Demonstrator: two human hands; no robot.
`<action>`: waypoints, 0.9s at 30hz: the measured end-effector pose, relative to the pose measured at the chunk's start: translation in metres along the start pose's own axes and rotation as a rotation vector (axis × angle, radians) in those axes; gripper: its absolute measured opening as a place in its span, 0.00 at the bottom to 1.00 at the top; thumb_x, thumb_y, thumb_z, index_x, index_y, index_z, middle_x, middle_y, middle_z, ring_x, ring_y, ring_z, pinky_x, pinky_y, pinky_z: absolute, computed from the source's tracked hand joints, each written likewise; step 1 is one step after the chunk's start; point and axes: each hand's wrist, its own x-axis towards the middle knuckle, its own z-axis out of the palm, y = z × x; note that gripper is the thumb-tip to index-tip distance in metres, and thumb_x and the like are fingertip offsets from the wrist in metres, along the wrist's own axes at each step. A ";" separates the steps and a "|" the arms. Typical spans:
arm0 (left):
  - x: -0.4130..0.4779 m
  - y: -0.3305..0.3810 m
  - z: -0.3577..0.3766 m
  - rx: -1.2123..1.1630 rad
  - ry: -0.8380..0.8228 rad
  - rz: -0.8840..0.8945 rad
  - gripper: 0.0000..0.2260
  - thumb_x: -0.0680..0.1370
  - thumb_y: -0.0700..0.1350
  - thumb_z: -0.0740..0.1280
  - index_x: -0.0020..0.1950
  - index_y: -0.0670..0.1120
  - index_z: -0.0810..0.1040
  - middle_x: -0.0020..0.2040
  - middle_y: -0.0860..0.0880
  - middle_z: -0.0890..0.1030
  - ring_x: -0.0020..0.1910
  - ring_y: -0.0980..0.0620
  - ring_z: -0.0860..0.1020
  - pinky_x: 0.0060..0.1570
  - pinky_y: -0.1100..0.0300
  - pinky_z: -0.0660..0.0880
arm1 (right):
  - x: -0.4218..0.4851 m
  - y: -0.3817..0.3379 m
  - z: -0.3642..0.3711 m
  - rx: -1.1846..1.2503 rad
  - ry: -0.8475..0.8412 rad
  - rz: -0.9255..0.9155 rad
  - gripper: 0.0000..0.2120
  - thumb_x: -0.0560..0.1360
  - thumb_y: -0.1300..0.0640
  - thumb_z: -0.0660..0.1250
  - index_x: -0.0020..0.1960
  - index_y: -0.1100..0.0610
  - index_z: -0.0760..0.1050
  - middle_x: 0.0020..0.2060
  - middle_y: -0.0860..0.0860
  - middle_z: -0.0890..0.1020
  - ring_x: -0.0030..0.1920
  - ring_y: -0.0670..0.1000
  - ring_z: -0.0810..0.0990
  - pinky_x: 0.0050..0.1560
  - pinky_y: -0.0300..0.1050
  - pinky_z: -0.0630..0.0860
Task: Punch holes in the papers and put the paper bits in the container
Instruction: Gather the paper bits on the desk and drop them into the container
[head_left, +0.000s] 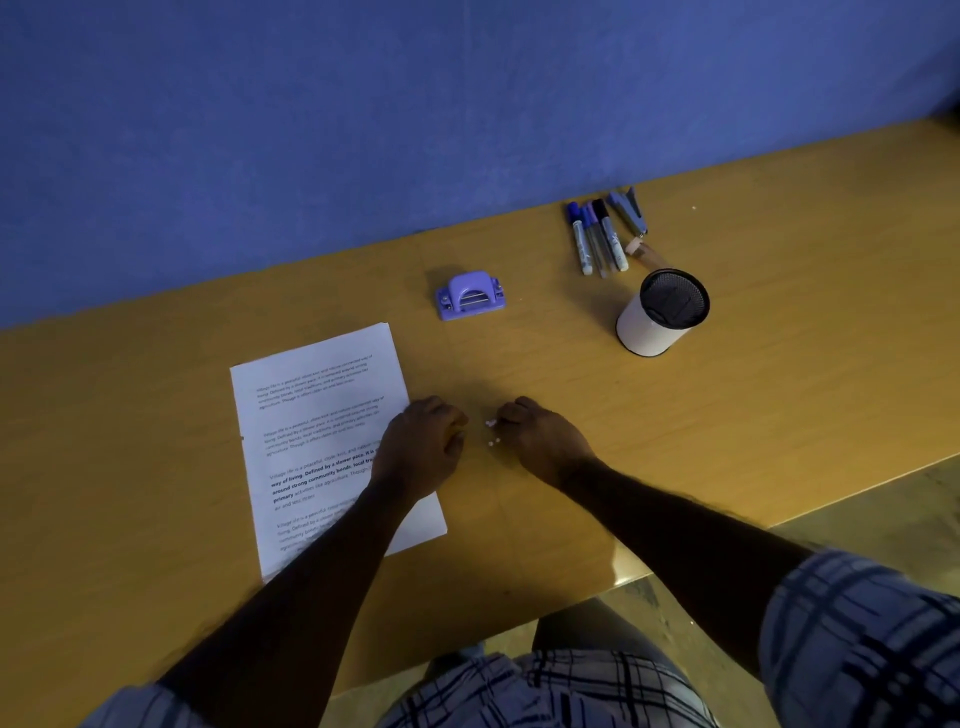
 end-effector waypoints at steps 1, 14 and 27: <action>0.001 0.001 0.000 0.002 0.000 0.007 0.12 0.78 0.49 0.65 0.59 0.49 0.80 0.56 0.51 0.81 0.54 0.54 0.78 0.55 0.57 0.78 | 0.000 0.003 -0.002 0.063 0.047 0.059 0.13 0.78 0.62 0.61 0.60 0.60 0.79 0.59 0.56 0.79 0.60 0.55 0.75 0.56 0.47 0.76; 0.016 0.019 0.001 0.065 -0.019 0.048 0.16 0.76 0.48 0.66 0.63 0.50 0.75 0.62 0.51 0.77 0.62 0.52 0.74 0.60 0.53 0.72 | -0.020 0.033 -0.056 1.948 0.516 0.962 0.07 0.73 0.73 0.67 0.49 0.67 0.80 0.47 0.60 0.83 0.51 0.55 0.82 0.57 0.45 0.80; 0.046 0.035 -0.006 0.120 -0.021 0.093 0.16 0.74 0.46 0.67 0.61 0.49 0.77 0.58 0.49 0.79 0.58 0.49 0.77 0.57 0.50 0.73 | -0.056 0.155 -0.131 1.515 0.850 0.691 0.07 0.72 0.71 0.69 0.48 0.65 0.82 0.41 0.52 0.87 0.44 0.48 0.84 0.51 0.41 0.81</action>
